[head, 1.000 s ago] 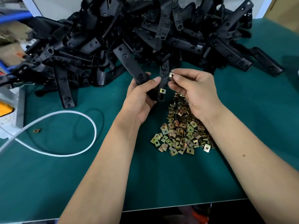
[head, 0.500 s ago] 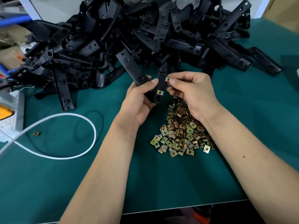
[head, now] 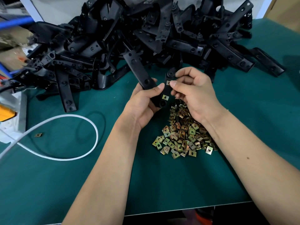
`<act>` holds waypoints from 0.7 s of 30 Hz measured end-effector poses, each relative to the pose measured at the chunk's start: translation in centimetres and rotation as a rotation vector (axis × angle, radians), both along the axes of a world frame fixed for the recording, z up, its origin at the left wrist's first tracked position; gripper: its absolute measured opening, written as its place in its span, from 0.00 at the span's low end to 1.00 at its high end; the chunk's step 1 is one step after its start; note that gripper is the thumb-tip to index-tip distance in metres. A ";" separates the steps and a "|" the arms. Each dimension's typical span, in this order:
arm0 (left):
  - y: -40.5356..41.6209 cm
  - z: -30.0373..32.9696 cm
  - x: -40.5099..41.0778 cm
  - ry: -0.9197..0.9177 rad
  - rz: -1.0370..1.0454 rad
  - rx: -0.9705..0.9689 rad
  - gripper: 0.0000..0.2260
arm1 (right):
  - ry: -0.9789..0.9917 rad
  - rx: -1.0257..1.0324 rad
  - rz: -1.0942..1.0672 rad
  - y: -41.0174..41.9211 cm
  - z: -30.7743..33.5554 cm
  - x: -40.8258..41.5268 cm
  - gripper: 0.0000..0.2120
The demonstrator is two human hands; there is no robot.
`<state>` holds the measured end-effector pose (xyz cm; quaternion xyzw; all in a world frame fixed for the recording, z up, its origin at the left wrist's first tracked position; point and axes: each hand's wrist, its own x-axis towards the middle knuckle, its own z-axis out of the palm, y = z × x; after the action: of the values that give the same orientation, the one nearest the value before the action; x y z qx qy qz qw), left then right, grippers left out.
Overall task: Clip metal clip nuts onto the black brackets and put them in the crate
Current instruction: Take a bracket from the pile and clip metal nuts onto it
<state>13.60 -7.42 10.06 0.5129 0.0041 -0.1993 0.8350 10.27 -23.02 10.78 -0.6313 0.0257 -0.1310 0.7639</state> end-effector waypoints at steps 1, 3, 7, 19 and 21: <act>-0.1 0.0 -0.1 0.000 -0.006 0.003 0.12 | -0.003 0.003 0.004 0.0 0.0 0.0 0.09; -0.1 0.0 -0.2 -0.001 -0.016 0.002 0.12 | -0.006 0.010 0.010 0.0 -0.2 0.1 0.10; -0.2 0.3 -0.3 -0.017 -0.012 0.024 0.13 | -0.005 -0.004 0.023 0.0 -0.3 0.2 0.10; -1.6 0.5 -1.6 -0.114 0.116 0.037 0.14 | 0.157 0.025 0.092 -0.7 0.5 0.3 0.04; -2.5 0.8 -2.3 -0.141 0.123 0.028 0.14 | 0.142 -0.040 0.083 -1.5 0.7 -0.1 0.06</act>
<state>11.31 -9.93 10.88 0.5359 -0.0204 -0.1112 0.8367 10.21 -24.53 11.52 -0.6545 0.0511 -0.0546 0.7523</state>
